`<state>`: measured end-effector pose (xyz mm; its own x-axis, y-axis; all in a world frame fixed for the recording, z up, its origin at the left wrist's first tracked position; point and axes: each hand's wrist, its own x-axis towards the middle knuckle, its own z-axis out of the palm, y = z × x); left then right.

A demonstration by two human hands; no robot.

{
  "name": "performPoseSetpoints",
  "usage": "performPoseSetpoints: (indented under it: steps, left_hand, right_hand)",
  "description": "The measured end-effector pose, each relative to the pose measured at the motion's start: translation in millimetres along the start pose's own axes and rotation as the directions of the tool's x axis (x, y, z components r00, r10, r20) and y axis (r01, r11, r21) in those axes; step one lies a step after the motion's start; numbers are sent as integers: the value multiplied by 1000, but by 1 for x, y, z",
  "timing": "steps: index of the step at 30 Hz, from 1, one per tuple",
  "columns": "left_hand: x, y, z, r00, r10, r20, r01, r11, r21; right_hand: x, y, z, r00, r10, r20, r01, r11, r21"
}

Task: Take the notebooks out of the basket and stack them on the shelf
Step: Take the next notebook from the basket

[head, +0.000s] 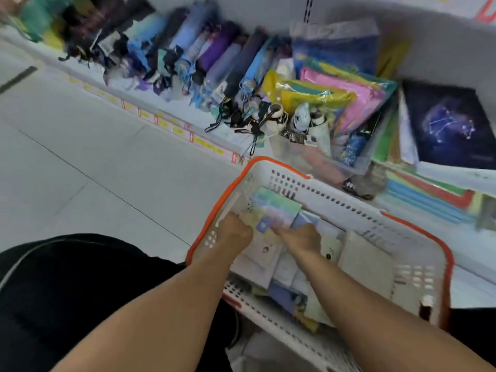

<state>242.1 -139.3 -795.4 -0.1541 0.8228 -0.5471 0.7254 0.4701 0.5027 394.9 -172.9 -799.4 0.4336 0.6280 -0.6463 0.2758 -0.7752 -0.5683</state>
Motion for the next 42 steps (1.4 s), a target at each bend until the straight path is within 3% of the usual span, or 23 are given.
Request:
performPoseSetpoints:
  steps: [2,4,12,19,23,26,28,30,32,34,35,37,38,40,42]
  left_hand:
    - [0,-20,10,984,-59,168,37,991,128]
    - [-2,-26,14,968,-75,240,45,991,127]
    - [6,-12,15,978,-106,181,62,971,232]
    - [7,-14,25,974,-74,215,-52,849,526]
    - [8,-16,30,932,-137,336,-125,749,651]
    - [6,-24,39,908,-197,369,-12,870,493]
    - [1,-25,36,893,-153,424,131,988,81]
    - [-9,-12,28,798,-51,600,301,897,-324]
    - [-18,9,22,721,98,686,317,833,-453]
    - [-28,28,22,788,132,602,220,852,-475]
    - [-31,35,23,847,137,514,129,885,-448]
    - [-37,39,24,917,178,358,-59,946,-319]
    - [-40,39,23,928,208,308,-143,965,-219]
    - [-43,35,19,933,254,255,-251,967,-46]
    - [-46,33,17,937,254,240,-240,967,-87]
  right_hand:
    - [2,6,12,999,33,-40,-32,999,11]
    - [5,3,20,996,82,-42,-82,997,15]
    - [23,8,3,994,81,70,-67,981,-182]
    - [25,17,-24,944,172,280,-193,980,50]
    - [32,29,-25,990,99,97,-102,994,34]
    - [28,37,-32,986,100,134,-97,995,-30]
    - [23,41,-49,950,85,300,-123,987,108]
    - [16,40,-73,876,17,482,-149,960,237]
    - [10,37,-94,838,-33,545,-149,946,287]
    - [11,38,-105,931,-1,366,-101,960,261]
    - [17,43,-108,984,42,175,-72,983,168]
    - [24,61,-112,983,91,-158,-116,981,-154]
    - [25,74,-109,974,140,-176,-183,949,-255]
    - [23,100,-96,961,265,-80,-277,916,-291]
    - [19,114,-83,954,291,-69,-298,913,-277]
